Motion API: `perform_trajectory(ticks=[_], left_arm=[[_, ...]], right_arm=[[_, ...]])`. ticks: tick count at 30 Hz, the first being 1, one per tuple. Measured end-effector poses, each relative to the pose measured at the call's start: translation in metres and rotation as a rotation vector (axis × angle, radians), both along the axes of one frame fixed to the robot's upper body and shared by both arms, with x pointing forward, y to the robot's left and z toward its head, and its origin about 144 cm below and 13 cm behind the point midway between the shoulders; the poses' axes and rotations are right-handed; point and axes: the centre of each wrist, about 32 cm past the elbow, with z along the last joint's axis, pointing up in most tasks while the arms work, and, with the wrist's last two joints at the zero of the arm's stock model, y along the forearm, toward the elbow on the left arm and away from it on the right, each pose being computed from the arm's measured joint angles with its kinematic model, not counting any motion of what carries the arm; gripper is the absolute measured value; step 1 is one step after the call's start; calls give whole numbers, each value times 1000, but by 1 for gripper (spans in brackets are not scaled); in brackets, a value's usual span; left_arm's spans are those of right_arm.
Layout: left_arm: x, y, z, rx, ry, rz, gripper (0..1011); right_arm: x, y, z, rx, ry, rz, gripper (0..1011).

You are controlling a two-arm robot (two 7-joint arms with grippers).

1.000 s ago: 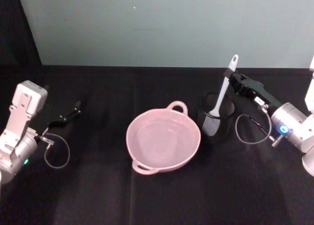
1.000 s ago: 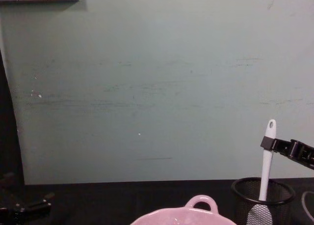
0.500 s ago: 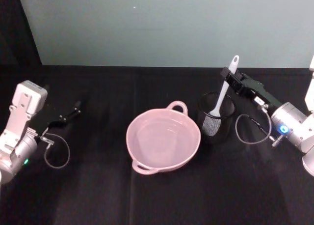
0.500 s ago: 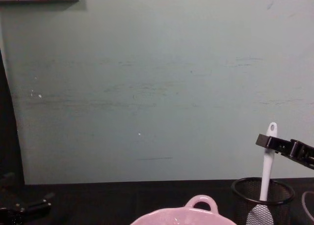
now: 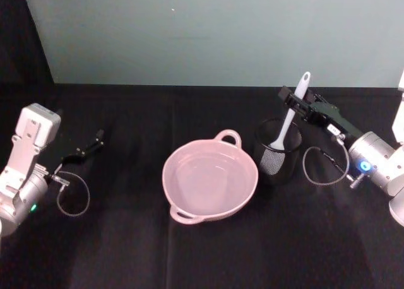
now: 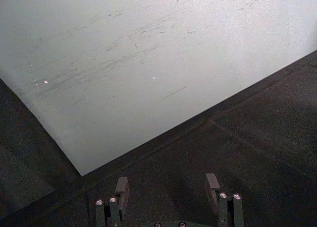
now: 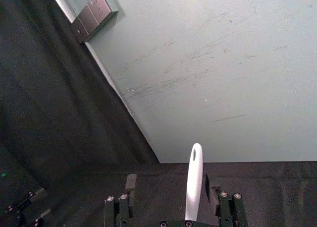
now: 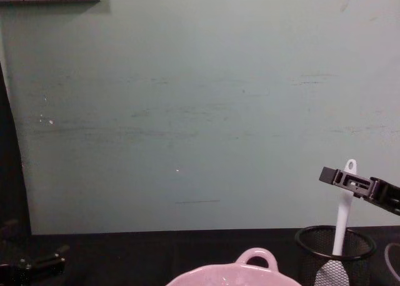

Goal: Use the one hand to pick up the spoon and stir the clear water in the bowl.

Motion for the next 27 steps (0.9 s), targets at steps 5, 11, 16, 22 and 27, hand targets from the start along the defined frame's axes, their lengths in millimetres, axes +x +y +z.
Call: perform_trajectory(ticks=[5, 11, 16, 22, 27], left_arm=[[0, 0, 0, 0, 0, 0, 1011], [0, 0, 0, 0, 0, 0, 1011], [0, 0, 0, 0, 0, 0, 1011], [0, 0, 0, 0, 0, 0, 1011], [0, 0, 0, 0, 0, 0, 1011]], right_arm=[[0, 0, 0, -13, 1, 4, 964], [0, 1, 4, -136, -37, -12, 1002], [-4, 0, 8, -279, -87, -72, 1002], [-13, -1, 14, -397, -156, -127, 1002], [-27, -4, 20, -462, -186, -165, 1002]])
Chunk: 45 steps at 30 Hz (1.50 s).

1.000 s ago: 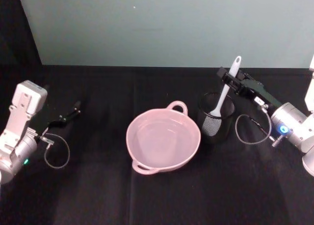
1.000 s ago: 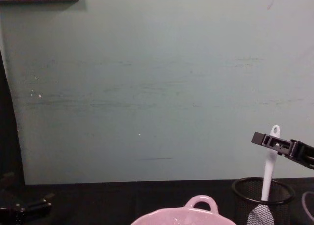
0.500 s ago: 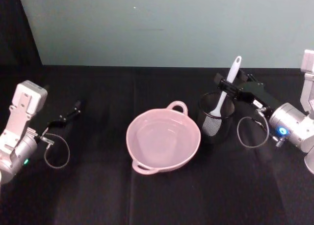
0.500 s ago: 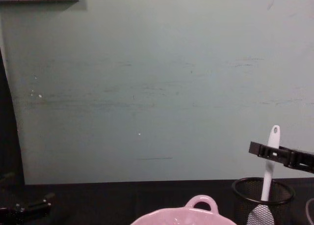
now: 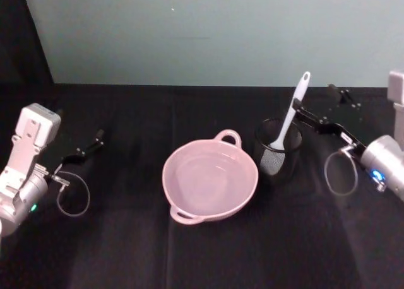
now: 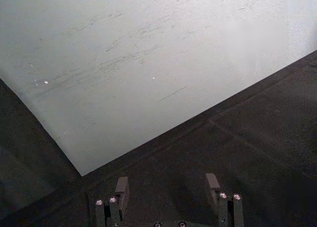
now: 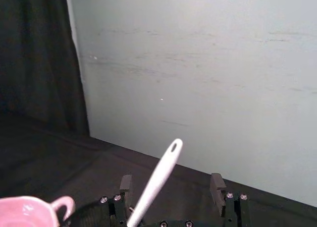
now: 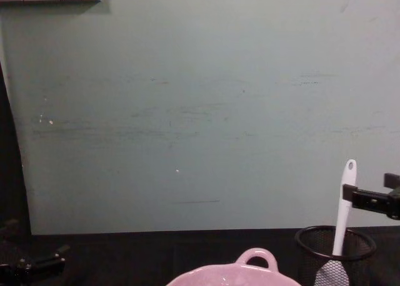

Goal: Use the one hand to pick up the spoon and stir the clear water in the bowl.

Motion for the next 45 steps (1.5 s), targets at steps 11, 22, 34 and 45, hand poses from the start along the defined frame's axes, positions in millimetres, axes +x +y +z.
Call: perform_trajectory(ticks=[11, 22, 34, 45], left_arm=[[0, 0, 0, 0, 0, 0, 1011], [0, 0, 0, 0, 0, 0, 1011], [0, 0, 0, 0, 0, 0, 1011], [0, 0, 0, 0, 0, 0, 1011]], right_arm=[[-30, -23, -1, -35, -56, -152, 1002], [-38, -44, -25, -18, -55, -296, 1002], [-38, -45, -27, -1, -62, -309, 1002], [-38, -45, -27, -5, -60, -305, 1002]])
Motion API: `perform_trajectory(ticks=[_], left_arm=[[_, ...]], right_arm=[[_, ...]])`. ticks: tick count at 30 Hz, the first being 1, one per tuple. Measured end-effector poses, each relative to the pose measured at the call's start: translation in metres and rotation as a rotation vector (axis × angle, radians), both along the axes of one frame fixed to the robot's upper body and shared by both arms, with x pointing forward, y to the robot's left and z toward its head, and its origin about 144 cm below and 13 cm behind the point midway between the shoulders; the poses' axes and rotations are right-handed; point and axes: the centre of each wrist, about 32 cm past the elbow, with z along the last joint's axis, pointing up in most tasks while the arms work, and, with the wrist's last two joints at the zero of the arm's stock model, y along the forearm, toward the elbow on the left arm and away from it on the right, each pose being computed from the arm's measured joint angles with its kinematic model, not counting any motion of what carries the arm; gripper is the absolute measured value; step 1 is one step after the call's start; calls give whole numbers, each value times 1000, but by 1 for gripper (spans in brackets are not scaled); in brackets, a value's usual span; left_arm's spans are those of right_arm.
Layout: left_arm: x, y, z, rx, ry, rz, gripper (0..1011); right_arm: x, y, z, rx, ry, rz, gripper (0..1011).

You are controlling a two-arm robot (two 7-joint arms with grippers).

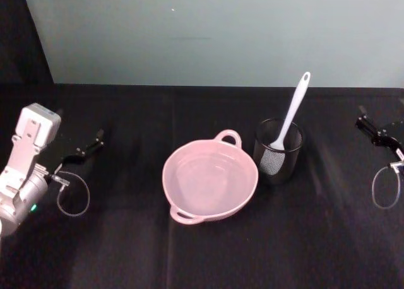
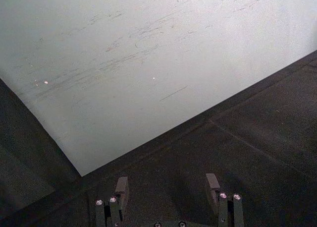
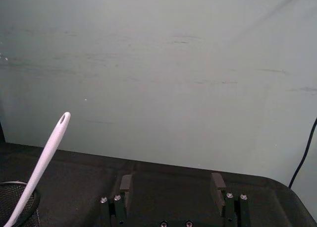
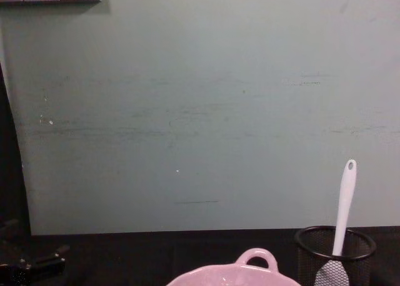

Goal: Use the one hand to pick up the spoon and stir the clear water in the bowl.

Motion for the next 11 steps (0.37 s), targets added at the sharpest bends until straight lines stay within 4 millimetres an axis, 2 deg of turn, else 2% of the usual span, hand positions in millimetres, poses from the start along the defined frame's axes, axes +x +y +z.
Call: perform_trajectory(ticks=[11], left_arm=[[0, 0, 0, 0, 0, 0, 1011]], right_arm=[[0, 0, 0, -2, 0, 2, 1002]])
